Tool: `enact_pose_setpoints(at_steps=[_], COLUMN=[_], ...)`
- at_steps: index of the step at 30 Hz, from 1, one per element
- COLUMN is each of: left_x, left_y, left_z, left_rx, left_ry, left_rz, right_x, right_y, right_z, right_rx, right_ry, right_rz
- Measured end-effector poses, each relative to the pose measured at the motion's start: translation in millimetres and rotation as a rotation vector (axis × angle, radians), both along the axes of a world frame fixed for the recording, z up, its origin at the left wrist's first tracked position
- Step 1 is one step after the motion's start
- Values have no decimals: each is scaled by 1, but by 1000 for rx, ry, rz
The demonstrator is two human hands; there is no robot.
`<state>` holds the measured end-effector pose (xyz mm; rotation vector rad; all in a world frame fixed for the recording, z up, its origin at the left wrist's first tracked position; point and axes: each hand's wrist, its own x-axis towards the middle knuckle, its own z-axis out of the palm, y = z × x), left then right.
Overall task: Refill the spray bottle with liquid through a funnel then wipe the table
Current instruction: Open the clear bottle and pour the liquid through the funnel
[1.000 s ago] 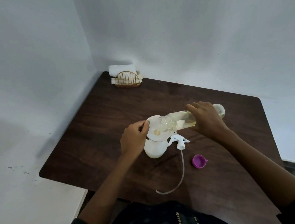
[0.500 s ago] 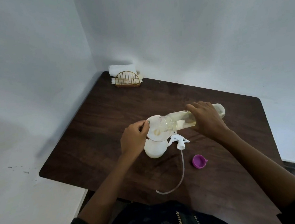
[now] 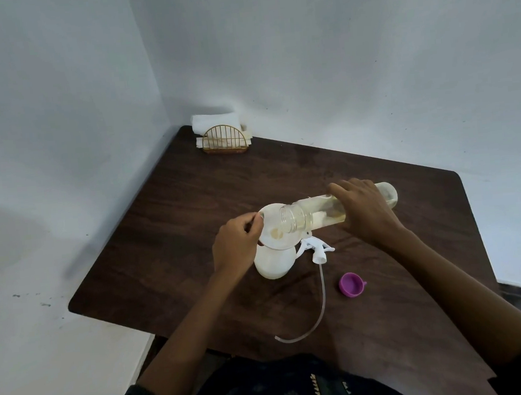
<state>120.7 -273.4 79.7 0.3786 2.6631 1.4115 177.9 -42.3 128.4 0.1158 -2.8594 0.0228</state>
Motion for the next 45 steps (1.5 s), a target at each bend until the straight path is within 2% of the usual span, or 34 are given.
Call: enact_pose_setpoints(at_steps=[45], left_x=[1], left_y=[0], left_z=[-1], left_rx=[-15], left_ry=[-5], left_rz=[18], right_x=[0], right_y=[0], right_z=[0], right_rx=[24], right_ry=[-3], right_rz=[-6])
